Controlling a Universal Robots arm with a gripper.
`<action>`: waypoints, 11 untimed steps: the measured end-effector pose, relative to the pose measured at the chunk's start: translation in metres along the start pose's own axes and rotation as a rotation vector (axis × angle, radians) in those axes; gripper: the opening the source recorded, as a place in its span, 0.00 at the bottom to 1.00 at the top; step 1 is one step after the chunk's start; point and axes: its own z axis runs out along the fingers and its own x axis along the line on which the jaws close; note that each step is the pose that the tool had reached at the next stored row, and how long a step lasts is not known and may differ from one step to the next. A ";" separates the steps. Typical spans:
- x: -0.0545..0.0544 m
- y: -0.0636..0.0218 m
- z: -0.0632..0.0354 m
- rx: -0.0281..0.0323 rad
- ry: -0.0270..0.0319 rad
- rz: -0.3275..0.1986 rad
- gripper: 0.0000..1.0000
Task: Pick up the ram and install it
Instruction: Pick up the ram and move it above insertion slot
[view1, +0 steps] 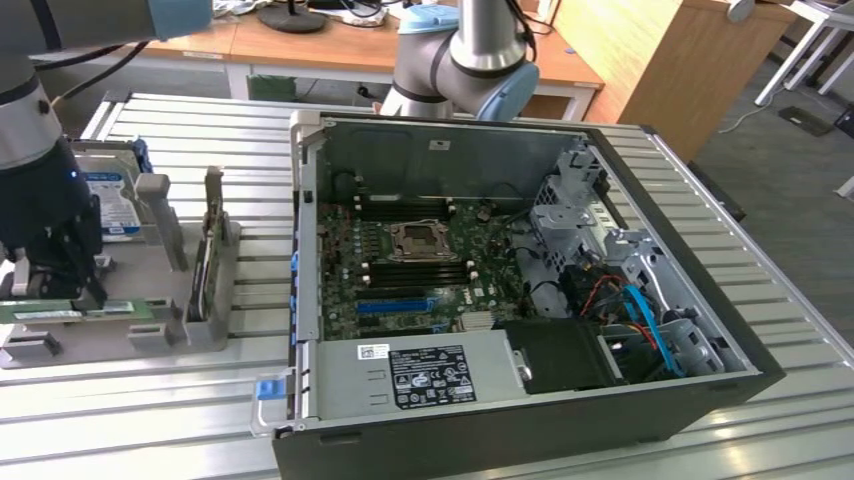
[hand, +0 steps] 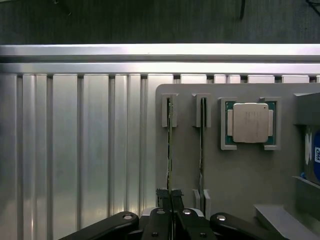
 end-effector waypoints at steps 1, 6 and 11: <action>0.000 0.0000 -0.0036 -0.0001 0.0001 0.000 0.12; 0.001 -0.0003 -0.0237 -0.0001 0.0000 0.000 0.12; 0.003 -0.0005 -0.0430 0.0000 0.0000 0.000 0.12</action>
